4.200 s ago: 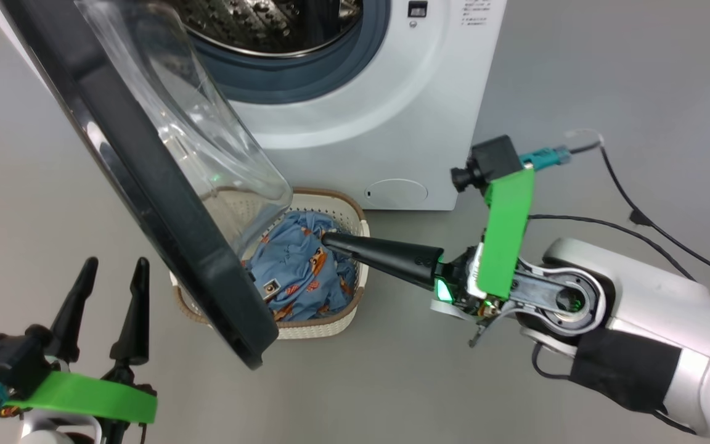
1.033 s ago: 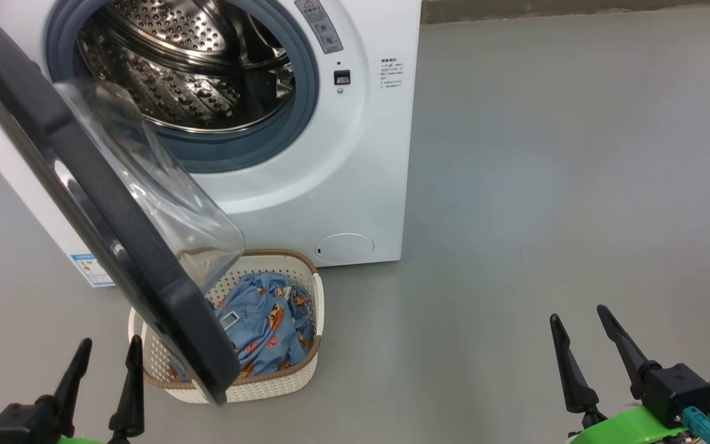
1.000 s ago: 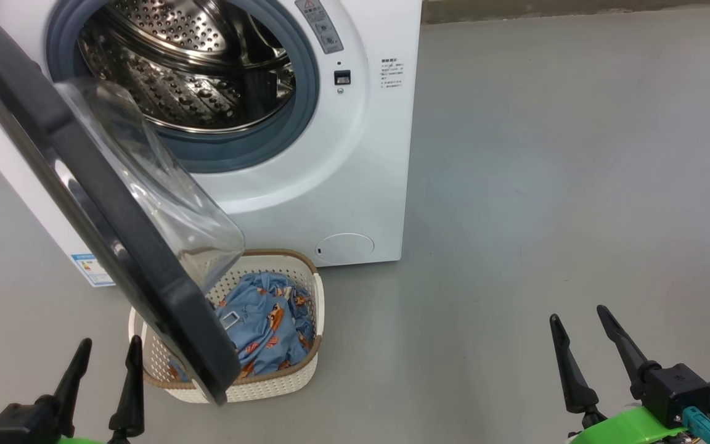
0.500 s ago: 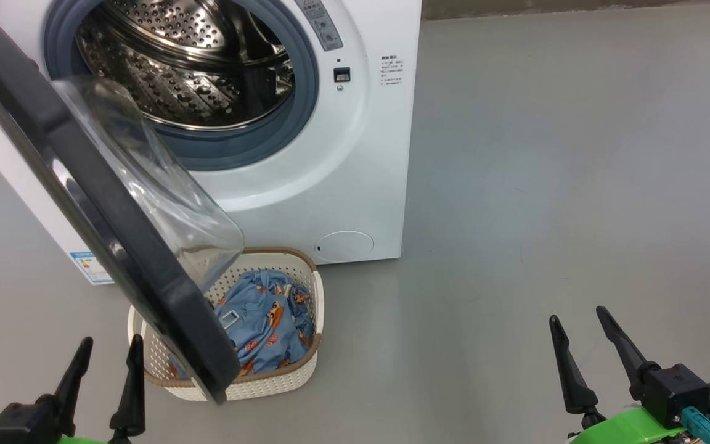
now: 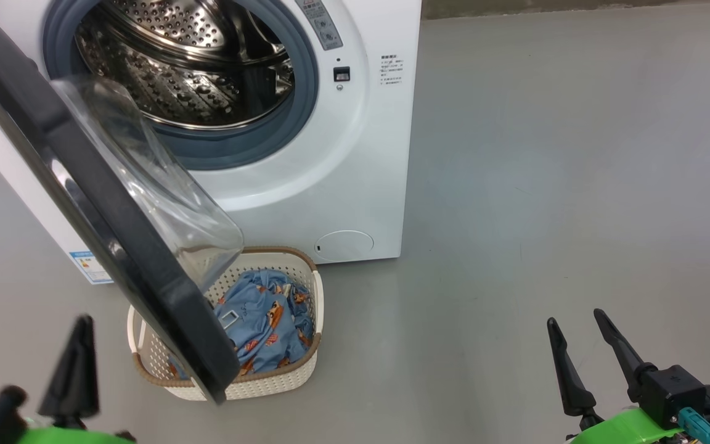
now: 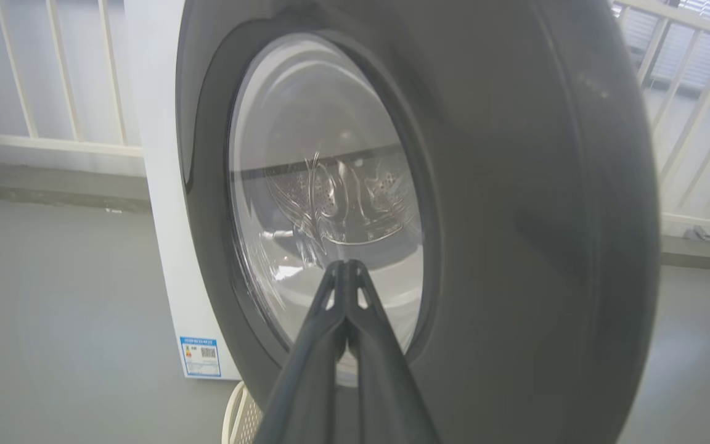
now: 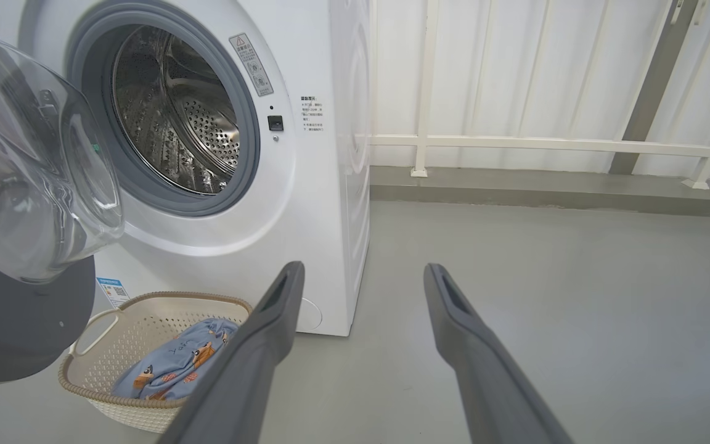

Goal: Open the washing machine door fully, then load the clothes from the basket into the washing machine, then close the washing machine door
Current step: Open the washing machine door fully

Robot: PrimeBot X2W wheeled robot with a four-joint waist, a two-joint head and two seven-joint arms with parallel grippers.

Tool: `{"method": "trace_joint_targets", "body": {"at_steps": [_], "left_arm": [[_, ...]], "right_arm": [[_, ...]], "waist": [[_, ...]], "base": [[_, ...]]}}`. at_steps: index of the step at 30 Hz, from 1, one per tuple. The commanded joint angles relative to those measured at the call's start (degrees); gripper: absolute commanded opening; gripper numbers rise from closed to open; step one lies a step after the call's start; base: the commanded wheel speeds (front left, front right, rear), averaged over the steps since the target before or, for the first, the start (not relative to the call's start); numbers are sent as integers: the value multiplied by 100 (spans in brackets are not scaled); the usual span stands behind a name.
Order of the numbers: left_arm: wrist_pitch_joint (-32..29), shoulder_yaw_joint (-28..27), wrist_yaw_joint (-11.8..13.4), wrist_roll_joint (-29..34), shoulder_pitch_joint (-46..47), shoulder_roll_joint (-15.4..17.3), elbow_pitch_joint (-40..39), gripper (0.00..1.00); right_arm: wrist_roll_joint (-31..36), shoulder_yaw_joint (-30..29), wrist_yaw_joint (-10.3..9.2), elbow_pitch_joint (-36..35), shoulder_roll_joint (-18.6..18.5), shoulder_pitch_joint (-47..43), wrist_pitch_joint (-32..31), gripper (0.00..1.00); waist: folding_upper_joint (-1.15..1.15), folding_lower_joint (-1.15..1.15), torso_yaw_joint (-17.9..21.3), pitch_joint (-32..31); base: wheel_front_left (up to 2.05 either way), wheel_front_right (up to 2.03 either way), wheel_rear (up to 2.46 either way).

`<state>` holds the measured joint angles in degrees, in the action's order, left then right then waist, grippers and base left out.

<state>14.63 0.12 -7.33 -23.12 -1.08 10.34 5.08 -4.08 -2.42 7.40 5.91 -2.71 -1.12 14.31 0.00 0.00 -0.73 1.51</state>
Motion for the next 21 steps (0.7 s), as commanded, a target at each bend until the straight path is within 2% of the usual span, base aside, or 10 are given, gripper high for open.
{"method": "trace_joint_targets", "body": {"at_steps": [1,7,11,15,21], "left_arm": [[37,-316,-15,-43,310,112,-298,0],[37,-629,-15,-68,685,145,-1314,0],[37,-620,-15,-23,973,257,-2149,0],[37,-20,-15,44,1167,448,-3008,0],[37,927,-15,73,1157,569,-3300,0]], "right_arm": [[-35,163,9,-121,-17,156,69,100],[-45,159,9,-118,-17,162,69,100],[-63,168,9,-124,-17,160,69,100],[-92,177,9,-112,-17,154,69,100],[-139,201,9,-66,-17,160,69,100]], "waist": [[0,0,3,3],[0,0,5,19],[0,0,12,27],[0,0,24,36],[0,0,51,60]], "base": [[0,0,0],[0,0,0],[0,0,0],[0,0,0],[0,0,0]]}}
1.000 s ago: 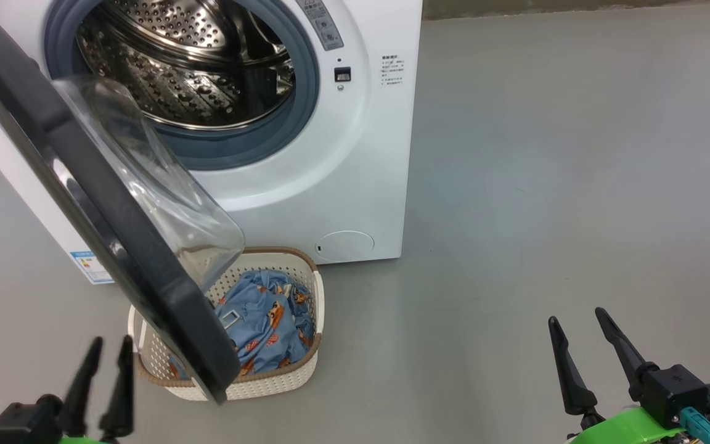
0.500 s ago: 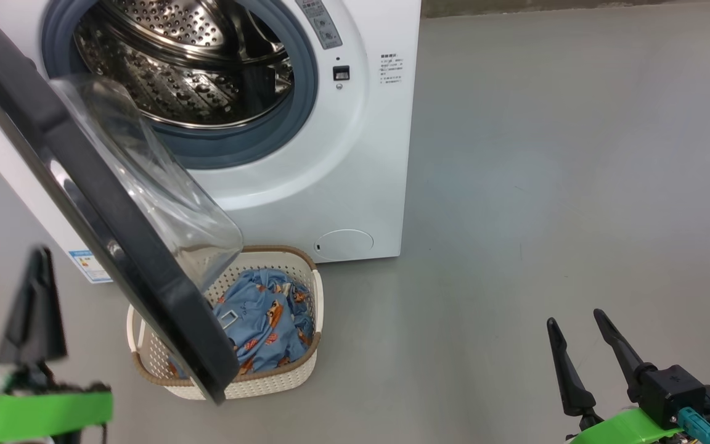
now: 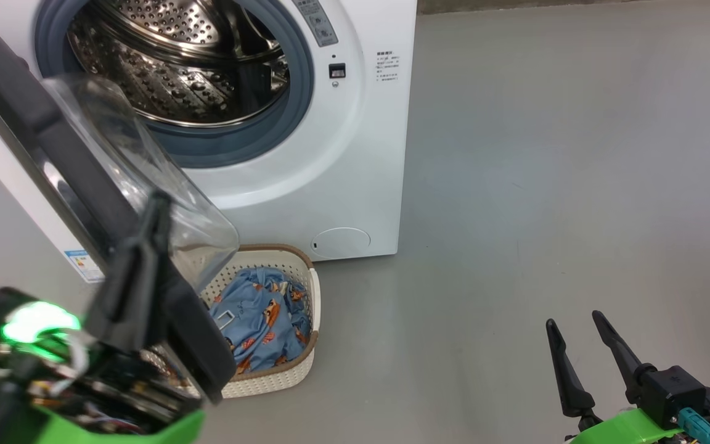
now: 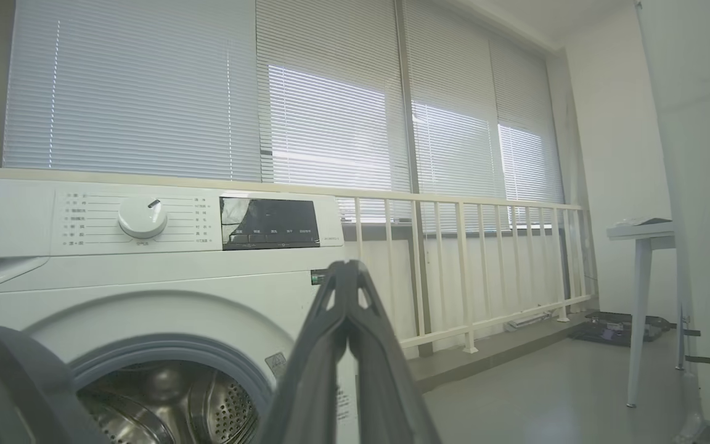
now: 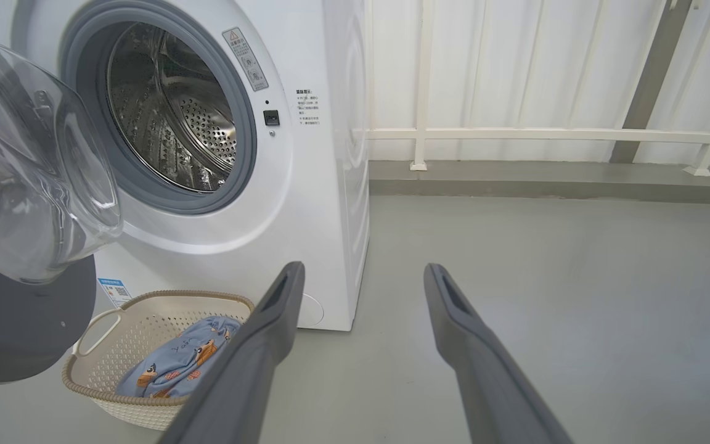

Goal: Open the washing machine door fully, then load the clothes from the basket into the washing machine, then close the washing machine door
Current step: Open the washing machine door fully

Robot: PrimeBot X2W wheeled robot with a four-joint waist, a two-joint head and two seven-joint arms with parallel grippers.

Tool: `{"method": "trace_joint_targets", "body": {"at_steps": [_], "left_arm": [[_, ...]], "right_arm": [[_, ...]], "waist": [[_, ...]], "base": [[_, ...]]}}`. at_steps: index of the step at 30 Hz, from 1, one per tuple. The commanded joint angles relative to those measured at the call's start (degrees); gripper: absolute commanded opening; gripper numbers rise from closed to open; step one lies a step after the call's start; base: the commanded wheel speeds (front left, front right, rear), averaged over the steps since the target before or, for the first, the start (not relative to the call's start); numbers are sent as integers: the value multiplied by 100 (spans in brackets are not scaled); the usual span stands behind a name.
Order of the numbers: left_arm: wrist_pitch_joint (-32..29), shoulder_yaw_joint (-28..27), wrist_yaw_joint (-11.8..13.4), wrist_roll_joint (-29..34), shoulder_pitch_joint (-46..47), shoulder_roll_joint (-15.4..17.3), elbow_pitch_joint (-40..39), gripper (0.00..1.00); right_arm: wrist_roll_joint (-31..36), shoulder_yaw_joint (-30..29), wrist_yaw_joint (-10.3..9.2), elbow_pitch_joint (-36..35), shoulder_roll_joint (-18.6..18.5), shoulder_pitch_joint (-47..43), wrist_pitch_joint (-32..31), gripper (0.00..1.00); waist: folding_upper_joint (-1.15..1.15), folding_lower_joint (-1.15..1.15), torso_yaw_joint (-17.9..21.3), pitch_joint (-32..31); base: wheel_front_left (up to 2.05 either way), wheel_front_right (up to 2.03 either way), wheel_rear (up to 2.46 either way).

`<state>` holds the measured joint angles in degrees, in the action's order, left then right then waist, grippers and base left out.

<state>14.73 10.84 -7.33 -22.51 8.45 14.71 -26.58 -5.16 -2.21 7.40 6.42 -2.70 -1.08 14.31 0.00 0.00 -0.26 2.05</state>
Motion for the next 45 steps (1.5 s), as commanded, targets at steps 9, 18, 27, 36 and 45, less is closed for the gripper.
{"method": "trace_joint_targets", "body": {"at_steps": [9,18,27,36,45], "left_arm": [[27,1073,-15,7,-54,123,238,0],[27,1681,-15,-117,-278,144,949,0],[27,1784,-15,-133,-262,188,1518,0],[27,1570,-15,-216,-199,165,2120,0],[27,1112,-15,-272,-102,73,2425,0]], "right_arm": [[-34,195,9,-75,-18,165,69,100],[-46,249,9,-35,-18,188,69,100],[-70,324,9,-31,-18,254,69,100],[-154,332,9,-26,-18,282,69,100],[-248,352,9,-1,-18,293,69,100]], "waist": [[0,0,24,54],[0,0,-14,101],[0,0,42,194],[0,0,130,315],[0,0,201,345]], "base": [[0,0,0],[0,0,0],[0,0,0],[0,0,0],[0,0,0]]}}
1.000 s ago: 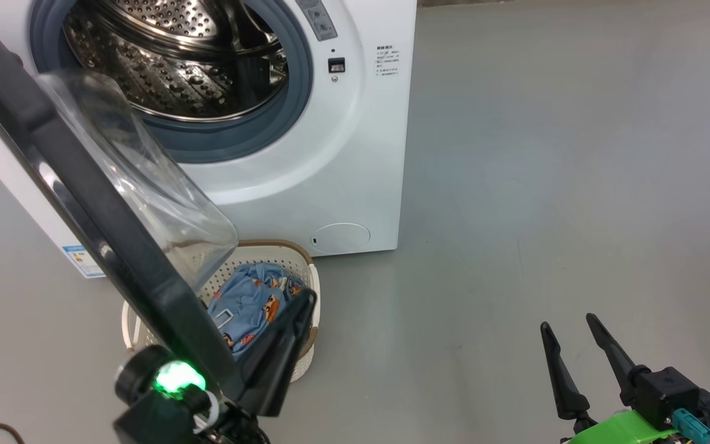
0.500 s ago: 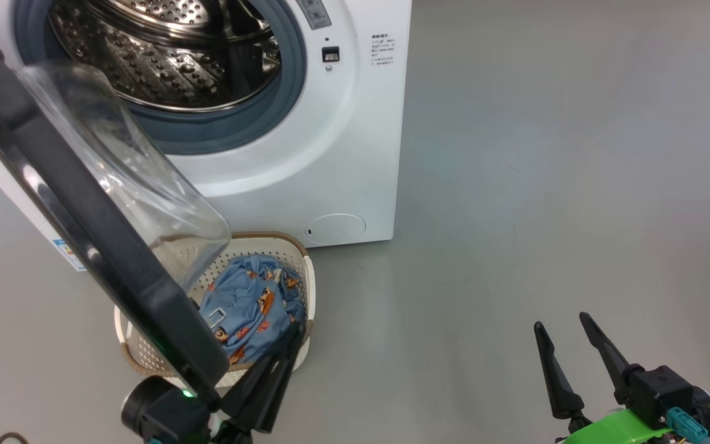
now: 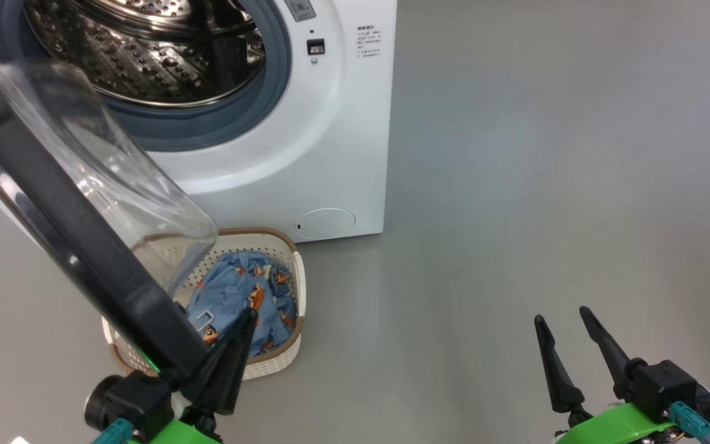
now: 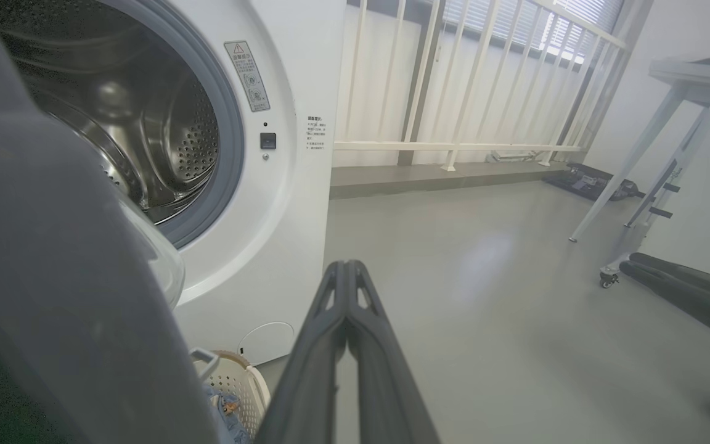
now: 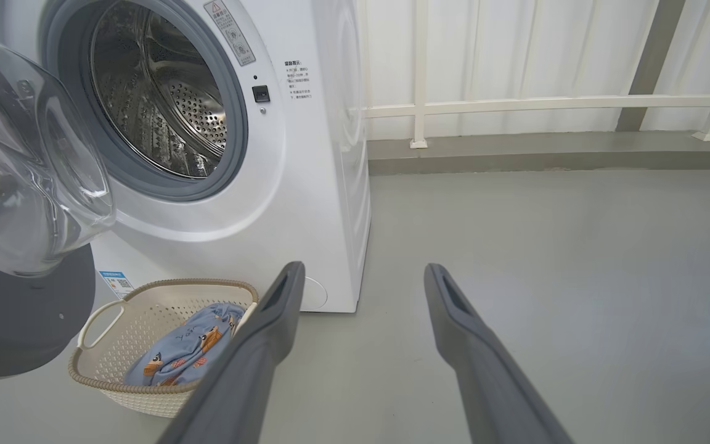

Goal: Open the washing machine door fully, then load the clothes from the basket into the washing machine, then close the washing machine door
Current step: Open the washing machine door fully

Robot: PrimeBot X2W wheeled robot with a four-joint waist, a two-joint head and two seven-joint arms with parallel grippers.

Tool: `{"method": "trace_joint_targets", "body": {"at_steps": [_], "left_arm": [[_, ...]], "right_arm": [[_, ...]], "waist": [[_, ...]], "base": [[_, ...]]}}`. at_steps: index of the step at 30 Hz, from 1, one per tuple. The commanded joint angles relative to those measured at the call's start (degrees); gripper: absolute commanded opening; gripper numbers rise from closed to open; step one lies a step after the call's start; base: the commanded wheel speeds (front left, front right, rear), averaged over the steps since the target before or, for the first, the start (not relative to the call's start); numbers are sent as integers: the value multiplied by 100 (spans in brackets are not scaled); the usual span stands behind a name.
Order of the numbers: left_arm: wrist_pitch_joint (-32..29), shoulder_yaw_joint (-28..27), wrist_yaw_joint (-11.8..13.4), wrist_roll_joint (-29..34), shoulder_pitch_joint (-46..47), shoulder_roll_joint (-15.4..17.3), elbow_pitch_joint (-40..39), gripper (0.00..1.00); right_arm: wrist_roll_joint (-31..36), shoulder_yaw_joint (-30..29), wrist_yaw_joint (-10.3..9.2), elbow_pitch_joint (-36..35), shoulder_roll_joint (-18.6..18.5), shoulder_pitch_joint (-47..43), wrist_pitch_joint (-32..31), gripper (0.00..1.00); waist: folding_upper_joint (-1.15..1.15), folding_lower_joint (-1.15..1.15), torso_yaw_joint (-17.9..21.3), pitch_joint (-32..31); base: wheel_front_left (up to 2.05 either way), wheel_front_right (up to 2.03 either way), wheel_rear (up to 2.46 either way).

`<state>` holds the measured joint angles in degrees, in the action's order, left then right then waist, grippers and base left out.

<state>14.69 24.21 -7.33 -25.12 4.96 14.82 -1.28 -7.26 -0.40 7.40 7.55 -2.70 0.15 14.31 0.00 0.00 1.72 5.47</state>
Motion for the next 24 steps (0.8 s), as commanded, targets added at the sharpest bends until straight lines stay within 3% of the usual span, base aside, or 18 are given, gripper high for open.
{"method": "trace_joint_targets", "body": {"at_steps": [1,24], "left_arm": [[31,-250,-15,-17,256,64,-78,0],[31,-666,-15,-149,360,-15,306,0]], "right_arm": [[-51,167,9,-113,-18,170,69,100],[-228,247,9,-11,-18,186,69,100]], "waist": [[0,0,10,6],[0,0,-50,87]], "base": [[0,0,0],[0,0,0]]}}
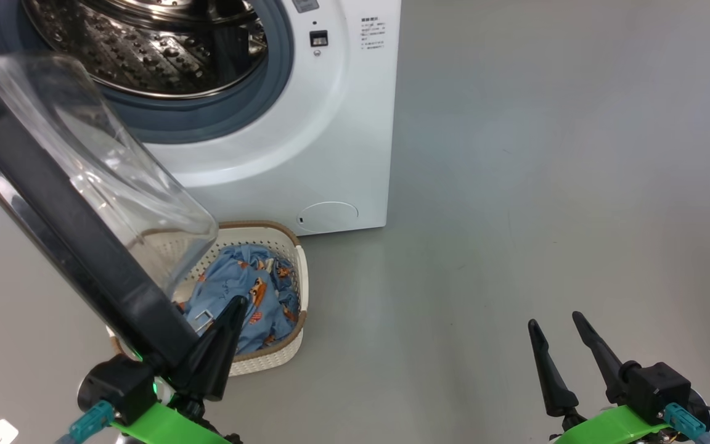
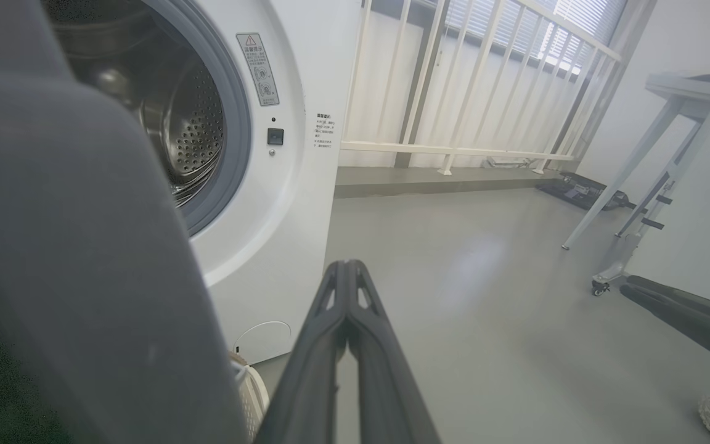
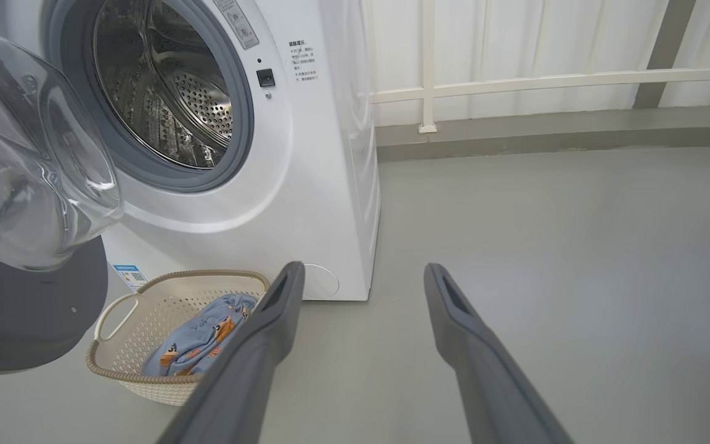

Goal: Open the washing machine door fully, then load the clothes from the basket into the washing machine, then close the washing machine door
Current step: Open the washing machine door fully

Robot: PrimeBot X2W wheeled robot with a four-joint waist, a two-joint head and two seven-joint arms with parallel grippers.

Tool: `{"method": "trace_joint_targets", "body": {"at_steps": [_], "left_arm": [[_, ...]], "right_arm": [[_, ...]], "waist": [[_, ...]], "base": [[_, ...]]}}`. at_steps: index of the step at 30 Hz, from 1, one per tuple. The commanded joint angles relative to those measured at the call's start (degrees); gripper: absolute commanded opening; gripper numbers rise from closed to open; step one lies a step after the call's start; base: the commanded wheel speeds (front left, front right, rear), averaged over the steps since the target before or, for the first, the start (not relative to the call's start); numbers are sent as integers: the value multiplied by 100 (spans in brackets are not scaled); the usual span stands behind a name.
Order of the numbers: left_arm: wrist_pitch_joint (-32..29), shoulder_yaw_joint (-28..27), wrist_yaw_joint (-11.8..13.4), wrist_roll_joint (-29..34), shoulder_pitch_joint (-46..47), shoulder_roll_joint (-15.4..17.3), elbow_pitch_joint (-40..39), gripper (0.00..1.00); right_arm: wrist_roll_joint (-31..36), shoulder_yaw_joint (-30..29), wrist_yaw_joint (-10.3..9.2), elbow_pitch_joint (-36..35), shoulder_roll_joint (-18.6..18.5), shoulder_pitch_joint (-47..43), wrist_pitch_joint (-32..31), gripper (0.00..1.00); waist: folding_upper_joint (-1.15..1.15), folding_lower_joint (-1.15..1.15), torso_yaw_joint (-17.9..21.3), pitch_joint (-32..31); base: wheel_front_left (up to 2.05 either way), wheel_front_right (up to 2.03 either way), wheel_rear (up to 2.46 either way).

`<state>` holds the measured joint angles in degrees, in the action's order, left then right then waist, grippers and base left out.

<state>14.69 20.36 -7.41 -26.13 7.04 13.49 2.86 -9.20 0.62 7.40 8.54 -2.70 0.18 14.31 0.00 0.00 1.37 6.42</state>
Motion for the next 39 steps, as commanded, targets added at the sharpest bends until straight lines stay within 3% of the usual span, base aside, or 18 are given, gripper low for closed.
{"method": "trace_joint_targets", "body": {"at_steps": [1,27,39], "left_arm": [[31,-305,-8,-54,129,105,-108,0],[31,-612,-8,88,-327,-62,-147,0],[31,-1031,-8,226,-497,-311,-39,0]], "right_arm": [[-38,151,9,-101,-18,180,69,100],[-124,208,9,94,-18,243,69,100],[-133,184,9,148,-18,289,69,100]], "waist": [[0,0,-32,-14],[0,0,-861,-74],[0,0,-1320,-60]], "base": [[0,0,0],[0,0,0],[0,0,0]]}}
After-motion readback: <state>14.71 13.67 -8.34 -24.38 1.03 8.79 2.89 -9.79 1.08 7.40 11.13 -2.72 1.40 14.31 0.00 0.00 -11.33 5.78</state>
